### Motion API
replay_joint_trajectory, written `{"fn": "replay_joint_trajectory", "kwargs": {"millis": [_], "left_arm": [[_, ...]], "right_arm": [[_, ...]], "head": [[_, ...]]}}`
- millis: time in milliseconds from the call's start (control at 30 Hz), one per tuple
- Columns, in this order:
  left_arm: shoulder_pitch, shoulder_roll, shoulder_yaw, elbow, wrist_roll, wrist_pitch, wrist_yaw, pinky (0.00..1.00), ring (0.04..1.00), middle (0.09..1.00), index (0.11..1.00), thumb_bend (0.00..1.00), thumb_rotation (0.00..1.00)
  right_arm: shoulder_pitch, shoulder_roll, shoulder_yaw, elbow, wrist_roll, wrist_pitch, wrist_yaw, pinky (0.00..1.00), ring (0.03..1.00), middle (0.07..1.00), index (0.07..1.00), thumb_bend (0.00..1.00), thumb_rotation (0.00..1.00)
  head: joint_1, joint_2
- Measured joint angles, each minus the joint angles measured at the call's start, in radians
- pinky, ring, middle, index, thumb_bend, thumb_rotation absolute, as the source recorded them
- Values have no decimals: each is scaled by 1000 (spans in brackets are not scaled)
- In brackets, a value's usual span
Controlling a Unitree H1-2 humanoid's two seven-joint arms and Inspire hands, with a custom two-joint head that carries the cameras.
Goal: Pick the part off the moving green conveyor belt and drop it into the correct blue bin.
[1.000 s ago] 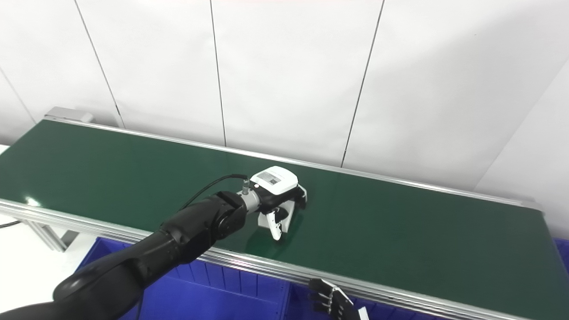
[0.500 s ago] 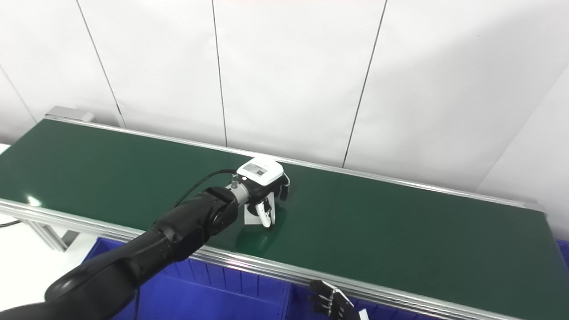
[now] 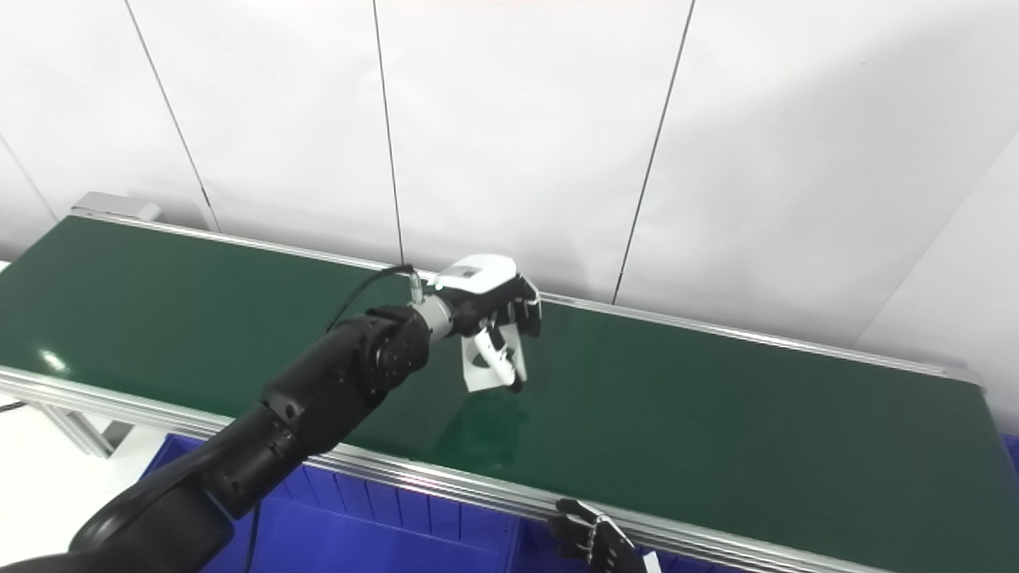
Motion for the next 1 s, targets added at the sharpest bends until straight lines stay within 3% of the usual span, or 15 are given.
{"fn": "replay_joint_trajectory", "kwargs": {"millis": [167,400,467,500,733,900,1000], "left_arm": [[8,16,40,-172,-58,110,-111,400,444,502,495,504,0],[92,76,94,-372,-126,194,-187,407,458,499,486,505,0],[129,88,105,-423,-137,217,-196,410,460,500,483,505,0],[144,94,108,-449,-144,235,-204,406,458,497,486,505,0],[262,90,151,-613,-188,250,-183,382,445,494,496,504,0],[400,66,156,-657,-187,253,-144,361,427,485,519,501,0],[433,60,156,-694,-181,253,-123,369,428,480,522,501,0]], "right_arm": [[-16,-6,-24,-21,17,0,34,654,725,768,757,879,127],[-17,-6,-47,-61,41,0,53,641,722,765,755,895,135],[-16,-8,-51,-75,45,0,57,642,724,763,755,900,140],[-17,-9,-52,-83,49,0,59,645,728,763,756,904,135],[-35,-18,-66,-123,84,0,64,637,715,753,760,887,113],[-33,-34,-75,-123,112,0,80,629,718,759,761,882,110],[-34,-40,-79,-127,124,0,87,632,721,761,761,875,102]], "head": [[49,82],[80,112],[115,157],[115,157],[178,175],[206,178],[240,184]]}}
